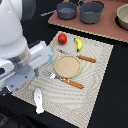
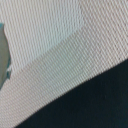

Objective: Interact with the objects in diverse but meaningful ways.

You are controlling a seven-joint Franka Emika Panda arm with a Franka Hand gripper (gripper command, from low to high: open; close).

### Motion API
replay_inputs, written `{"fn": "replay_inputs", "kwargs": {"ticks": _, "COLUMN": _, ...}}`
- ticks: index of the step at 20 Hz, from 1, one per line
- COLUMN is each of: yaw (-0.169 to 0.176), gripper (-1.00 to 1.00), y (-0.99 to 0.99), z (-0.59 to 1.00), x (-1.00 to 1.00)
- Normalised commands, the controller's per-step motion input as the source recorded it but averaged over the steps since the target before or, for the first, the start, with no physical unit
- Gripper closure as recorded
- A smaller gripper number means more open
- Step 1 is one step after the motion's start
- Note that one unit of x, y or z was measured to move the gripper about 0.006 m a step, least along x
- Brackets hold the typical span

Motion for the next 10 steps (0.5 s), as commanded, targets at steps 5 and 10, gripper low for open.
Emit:
{"fn": "replay_inputs", "kwargs": {"ticks": 5, "yaw": -0.083, "gripper": -1.00, "y": -0.18, "z": 0.00, "x": 0.69}}
{"fn": "replay_inputs", "kwargs": {"ticks": 10, "yaw": -0.072, "gripper": -1.00, "y": -0.26, "z": -0.02, "x": 0.37}}
